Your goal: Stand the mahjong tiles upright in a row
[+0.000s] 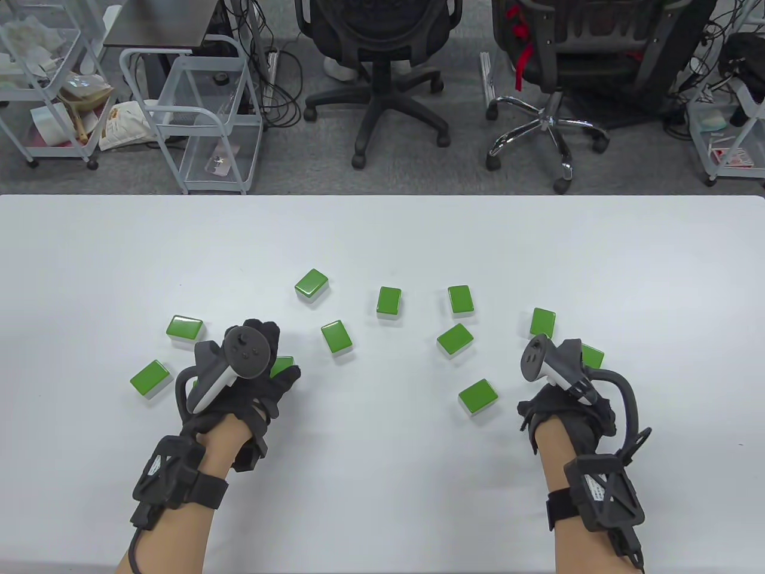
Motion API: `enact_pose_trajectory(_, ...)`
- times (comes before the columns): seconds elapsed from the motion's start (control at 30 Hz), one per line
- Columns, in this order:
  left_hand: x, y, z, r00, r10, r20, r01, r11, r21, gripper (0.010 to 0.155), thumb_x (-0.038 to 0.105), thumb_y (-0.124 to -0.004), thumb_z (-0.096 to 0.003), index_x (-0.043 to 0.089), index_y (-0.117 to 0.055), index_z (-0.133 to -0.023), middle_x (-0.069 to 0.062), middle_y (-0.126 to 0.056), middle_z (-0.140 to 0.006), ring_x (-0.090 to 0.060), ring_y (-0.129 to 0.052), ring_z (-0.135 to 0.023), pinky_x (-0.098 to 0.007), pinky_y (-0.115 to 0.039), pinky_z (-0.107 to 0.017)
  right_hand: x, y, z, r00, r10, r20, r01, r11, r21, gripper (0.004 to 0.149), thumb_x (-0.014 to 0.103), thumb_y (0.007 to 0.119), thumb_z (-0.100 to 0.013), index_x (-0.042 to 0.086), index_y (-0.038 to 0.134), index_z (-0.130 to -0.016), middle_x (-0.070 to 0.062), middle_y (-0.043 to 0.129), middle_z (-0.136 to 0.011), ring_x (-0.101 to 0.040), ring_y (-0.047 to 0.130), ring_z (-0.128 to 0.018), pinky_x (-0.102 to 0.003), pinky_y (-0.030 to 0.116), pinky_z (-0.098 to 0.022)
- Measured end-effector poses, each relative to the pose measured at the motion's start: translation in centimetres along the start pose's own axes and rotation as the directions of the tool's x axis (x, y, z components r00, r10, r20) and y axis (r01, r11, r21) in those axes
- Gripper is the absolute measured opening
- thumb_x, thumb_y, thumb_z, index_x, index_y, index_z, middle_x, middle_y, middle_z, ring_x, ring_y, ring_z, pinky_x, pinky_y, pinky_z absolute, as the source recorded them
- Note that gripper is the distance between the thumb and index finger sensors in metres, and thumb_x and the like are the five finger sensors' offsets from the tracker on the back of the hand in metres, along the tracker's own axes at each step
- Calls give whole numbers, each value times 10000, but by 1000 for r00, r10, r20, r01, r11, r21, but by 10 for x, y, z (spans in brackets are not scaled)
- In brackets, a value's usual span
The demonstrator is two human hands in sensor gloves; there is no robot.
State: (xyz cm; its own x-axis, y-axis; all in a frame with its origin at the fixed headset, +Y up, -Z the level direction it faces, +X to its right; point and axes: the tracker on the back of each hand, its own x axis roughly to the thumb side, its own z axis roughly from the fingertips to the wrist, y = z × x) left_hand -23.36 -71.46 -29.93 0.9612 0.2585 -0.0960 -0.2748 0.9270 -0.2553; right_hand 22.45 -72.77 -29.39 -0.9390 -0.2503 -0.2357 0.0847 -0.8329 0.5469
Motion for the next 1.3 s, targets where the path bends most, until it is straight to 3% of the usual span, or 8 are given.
enact_pose_trajectory(0.23, 0, 0, 0, 1000, -3, -2, 3, 1000, -5, 849, 689, -625, -277, 377, -278, -987, 58, -261, -1135, -322, -314, -1106, -582, -432, -774, 12, 9, -10, 999, 49, 2, -49, 996, -68, 849, 533, 867, -316, -30, 581, -884, -283, 840, -796, -320, 1074, -501, -539, 883, -366)
enact_pose_trajectory(0.43, -1, 2, 0, 1000, 0, -6, 0, 1000, -3, 847, 688, -626, -278, 378, -280, -987, 58, -262, -1135, -322, -314, -1106, -582, -434, -773, 18, -11, 10, 971, -110, 212, 118, 993, -25, 819, 340, 904, -293, -60, 527, -900, -357, 706, -858, -401, 965, -550, -606, 782, -441)
enact_pose_trajectory(0.6, -3, 3, -1, 1000, 10, -14, -10, 1000, 0, 848, 688, -626, -279, 377, -279, -987, 57, -261, -1135, -323, -314, -1105, -581, -433, -774, 75, -26, 53, 839, -121, 530, 158, 987, -26, 809, 300, 881, -290, -46, 500, -914, -354, 655, -890, -417, 932, -598, -623, 744, -481)
enact_pose_trajectory(0.77, -4, 4, 0, 1000, 0, -17, -1, 1000, -1, 848, 688, -627, -278, 377, -278, -987, 57, -260, -1135, -324, -312, -1105, -581, -433, -773, 147, -15, 89, 724, 158, 671, -80, 986, -146, 815, 290, 870, -271, -19, 494, -924, -328, 640, -916, -417, 917, -629, -617, 732, -513)
enact_pose_trajectory(0.87, -3, 5, 1, 1000, 6, -12, -6, 1000, 3, 847, 687, -627, -280, 377, -279, -987, 56, -261, -1135, -324, -311, -1105, -582, -433, -773, 169, -1, 95, 658, 143, 739, -112, 989, -92, 808, 282, 871, -269, -12, 500, -924, -325, 637, -918, -412, 918, -636, -619, 726, -518)
enact_pose_trajectory(1.0, -3, 5, 0, 1000, 3, -11, -3, 1000, 2, 847, 687, -627, -279, 377, -279, -987, 57, -261, -1135, -324, -312, -1105, -581, -434, -774, 176, 13, 90, 639, 132, 758, -163, 986, -34, 766, 274, 862, -291, -18, 528, -915, -327, 647, -918, -424, 938, -643, -616, 745, -515)
enact_pose_trajectory(1.17, -2, 5, 0, 1000, 1, -11, -1, 1000, -3, 848, 687, -627, -279, 376, -277, -987, 55, -258, -1135, -325, -310, -1104, -582, -433, -773, 167, 1, 83, 642, 70, 764, -102, 995, -5, 681, 290, 846, -287, 45, 626, -883, -269, 745, -905, -381, 1038, -639, -554, 852, -471)
enact_pose_trajectory(1.3, -2, 4, 1, 1000, -1, -11, 1, 1000, -6, 849, 687, -627, -279, 375, -276, -987, 55, -258, -1134, -325, -310, -1104, -581, -433, -773, 150, -8, 60, 630, -151, 762, 61, 987, 145, 600, 311, 850, -260, 148, 747, -828, -137, 851, -874, -350, 1051, -628, -534, 847, -452)
